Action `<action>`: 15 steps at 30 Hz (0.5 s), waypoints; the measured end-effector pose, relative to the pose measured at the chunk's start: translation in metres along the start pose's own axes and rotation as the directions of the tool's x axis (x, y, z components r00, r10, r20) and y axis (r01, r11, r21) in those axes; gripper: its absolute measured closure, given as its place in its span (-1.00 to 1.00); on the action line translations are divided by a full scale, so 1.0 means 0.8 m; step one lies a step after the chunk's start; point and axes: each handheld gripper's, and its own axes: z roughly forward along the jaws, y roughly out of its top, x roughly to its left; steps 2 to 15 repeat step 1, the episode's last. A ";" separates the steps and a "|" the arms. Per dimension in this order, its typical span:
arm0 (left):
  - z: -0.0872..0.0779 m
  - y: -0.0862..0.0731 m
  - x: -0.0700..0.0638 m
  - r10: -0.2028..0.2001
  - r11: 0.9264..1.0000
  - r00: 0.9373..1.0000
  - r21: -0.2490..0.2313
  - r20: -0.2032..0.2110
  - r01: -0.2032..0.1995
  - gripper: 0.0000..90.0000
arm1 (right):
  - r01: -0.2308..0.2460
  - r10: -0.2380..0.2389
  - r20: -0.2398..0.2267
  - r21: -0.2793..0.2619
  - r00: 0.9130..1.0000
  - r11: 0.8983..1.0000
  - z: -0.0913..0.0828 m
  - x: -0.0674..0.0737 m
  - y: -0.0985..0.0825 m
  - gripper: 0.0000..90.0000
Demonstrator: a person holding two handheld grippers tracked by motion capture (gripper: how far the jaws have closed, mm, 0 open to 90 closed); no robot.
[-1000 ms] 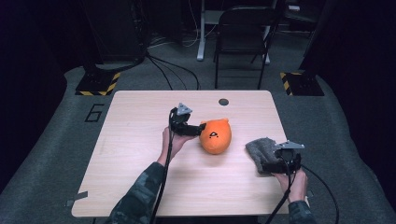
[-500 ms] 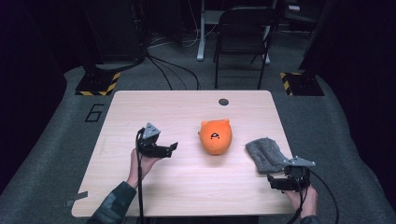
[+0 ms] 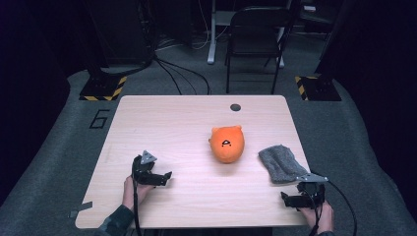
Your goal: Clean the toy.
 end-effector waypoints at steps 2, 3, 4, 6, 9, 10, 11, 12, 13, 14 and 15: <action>0.001 0.000 0.000 0.010 1.000 1.000 0.006 -0.003 -0.010 -0.95 | 0.005 -0.005 -0.008 -0.004 1.000 1.000 0.000 -0.002 -0.001 -1.00; 0.001 0.000 0.000 0.010 1.000 1.000 0.006 -0.003 -0.010 -0.95 | 0.005 -0.005 -0.008 -0.004 1.000 1.000 0.000 -0.002 -0.001 -1.00; 0.001 0.000 0.000 0.010 1.000 1.000 0.006 -0.003 -0.010 -0.95 | 0.005 -0.005 -0.008 -0.004 1.000 1.000 0.000 -0.002 -0.001 -1.00; 0.001 0.000 0.000 0.010 1.000 1.000 0.006 -0.003 -0.010 -0.95 | 0.005 -0.005 -0.008 -0.004 1.000 1.000 0.000 -0.002 -0.001 -1.00; 0.001 0.000 0.000 0.010 1.000 1.000 0.006 -0.003 -0.010 -0.95 | 0.005 -0.005 -0.008 -0.004 1.000 1.000 0.000 -0.002 -0.001 -1.00; 0.001 0.000 0.000 0.010 1.000 1.000 0.006 -0.003 -0.010 -0.95 | 0.005 -0.005 -0.008 -0.004 1.000 1.000 0.000 -0.002 -0.001 -1.00; 0.001 0.000 0.000 0.010 1.000 1.000 0.006 -0.003 -0.010 -0.95 | 0.005 -0.005 -0.008 -0.004 1.000 1.000 0.000 -0.002 -0.001 -1.00; 0.001 0.000 0.000 0.010 1.000 1.000 0.006 -0.003 -0.010 -0.95 | 0.005 -0.005 -0.008 -0.004 1.000 1.000 0.000 -0.002 -0.001 -1.00; 0.001 0.000 0.000 0.010 1.000 1.000 0.006 -0.003 -0.010 -0.95 | 0.005 -0.005 -0.008 -0.004 1.000 1.000 0.000 -0.002 -0.001 -1.00; 0.001 0.000 0.000 0.010 1.000 1.000 0.006 -0.003 -0.010 -0.95 | 0.005 -0.005 -0.008 -0.004 1.000 1.000 0.000 -0.002 -0.001 -1.00; 0.001 0.000 0.000 0.010 1.000 1.000 0.006 -0.003 -0.010 -0.95 | 0.005 -0.005 -0.008 -0.004 1.000 1.000 0.000 -0.002 -0.001 -1.00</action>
